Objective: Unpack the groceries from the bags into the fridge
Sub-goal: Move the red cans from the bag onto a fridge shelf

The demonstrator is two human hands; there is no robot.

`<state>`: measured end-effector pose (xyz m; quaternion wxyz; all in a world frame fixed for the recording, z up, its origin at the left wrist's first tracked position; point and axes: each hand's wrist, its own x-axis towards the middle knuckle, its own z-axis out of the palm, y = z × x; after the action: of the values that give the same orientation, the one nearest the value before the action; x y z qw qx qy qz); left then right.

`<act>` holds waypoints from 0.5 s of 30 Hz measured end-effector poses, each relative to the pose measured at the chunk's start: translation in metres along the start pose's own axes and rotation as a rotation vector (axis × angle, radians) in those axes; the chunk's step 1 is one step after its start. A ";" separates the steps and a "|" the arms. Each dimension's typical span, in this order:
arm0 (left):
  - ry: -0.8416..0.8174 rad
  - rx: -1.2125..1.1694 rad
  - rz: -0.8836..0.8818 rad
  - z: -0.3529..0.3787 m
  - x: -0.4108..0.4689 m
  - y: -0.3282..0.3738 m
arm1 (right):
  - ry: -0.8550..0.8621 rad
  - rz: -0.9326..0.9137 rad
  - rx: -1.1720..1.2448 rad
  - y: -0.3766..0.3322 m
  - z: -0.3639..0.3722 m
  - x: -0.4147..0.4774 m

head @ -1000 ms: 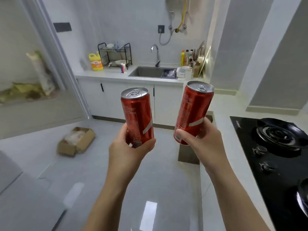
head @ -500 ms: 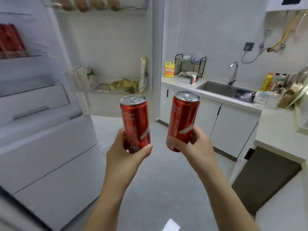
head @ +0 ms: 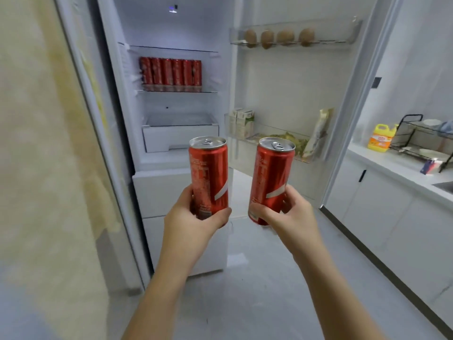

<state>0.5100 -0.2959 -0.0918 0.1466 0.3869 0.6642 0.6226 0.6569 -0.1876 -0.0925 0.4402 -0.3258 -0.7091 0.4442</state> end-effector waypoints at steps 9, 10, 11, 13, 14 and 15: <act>0.125 0.077 0.064 -0.036 -0.002 0.016 | -0.058 -0.072 0.070 -0.025 0.022 0.002; 0.125 0.081 0.071 -0.039 -0.001 0.019 | -0.051 -0.074 0.079 -0.028 0.023 0.003; 0.126 0.085 0.080 -0.041 0.000 0.021 | -0.049 -0.079 0.089 -0.031 0.025 0.005; 0.129 0.087 0.096 -0.045 0.002 0.023 | -0.056 -0.095 0.099 -0.035 0.027 0.007; 0.125 0.085 0.101 -0.046 0.003 0.023 | -0.063 -0.101 0.097 -0.036 0.028 0.007; 0.118 0.086 0.104 -0.046 0.004 0.024 | -0.067 -0.104 0.095 -0.037 0.029 0.008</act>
<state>0.4843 -0.3282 -0.0599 0.0580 0.3894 0.6768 0.6221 0.6245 -0.2054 -0.0624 0.4534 -0.2522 -0.7177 0.4645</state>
